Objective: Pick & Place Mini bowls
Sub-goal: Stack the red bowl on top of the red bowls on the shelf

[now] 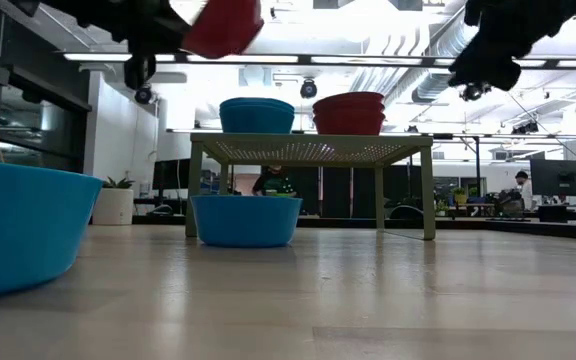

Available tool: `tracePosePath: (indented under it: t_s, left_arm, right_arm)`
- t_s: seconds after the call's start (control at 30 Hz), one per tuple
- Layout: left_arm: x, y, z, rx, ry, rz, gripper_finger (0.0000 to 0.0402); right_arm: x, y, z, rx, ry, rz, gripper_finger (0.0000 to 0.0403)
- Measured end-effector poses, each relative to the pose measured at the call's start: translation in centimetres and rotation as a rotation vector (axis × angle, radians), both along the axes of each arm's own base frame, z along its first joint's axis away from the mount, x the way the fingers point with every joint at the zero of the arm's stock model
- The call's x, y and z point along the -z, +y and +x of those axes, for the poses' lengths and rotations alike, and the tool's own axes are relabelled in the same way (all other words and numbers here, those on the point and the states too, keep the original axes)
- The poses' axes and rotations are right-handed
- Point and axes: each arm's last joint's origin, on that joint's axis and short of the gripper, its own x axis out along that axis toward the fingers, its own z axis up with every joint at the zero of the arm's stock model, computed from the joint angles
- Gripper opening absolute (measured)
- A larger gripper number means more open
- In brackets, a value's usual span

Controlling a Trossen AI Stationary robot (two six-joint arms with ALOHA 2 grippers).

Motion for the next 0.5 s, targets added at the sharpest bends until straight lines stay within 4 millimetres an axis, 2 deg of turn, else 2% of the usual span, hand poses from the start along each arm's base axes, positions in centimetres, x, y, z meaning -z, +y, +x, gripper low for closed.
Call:
tracePosePath:
  t_s: [0.23,0.5]
  left_arm:
    - [-2.7,2.6,0.2,-0.086,-0.049,0.187,0.0000]
    - [-6.0,5.2,1.9,-0.269,0.008,0.480,0.0000]
  right_arm:
    - [-1.5,-0.3,1.0,0.017,-0.177,-0.014,0.0139]
    - [-3.2,0.1,2.9,-0.017,-0.361,-0.108,0.0139]
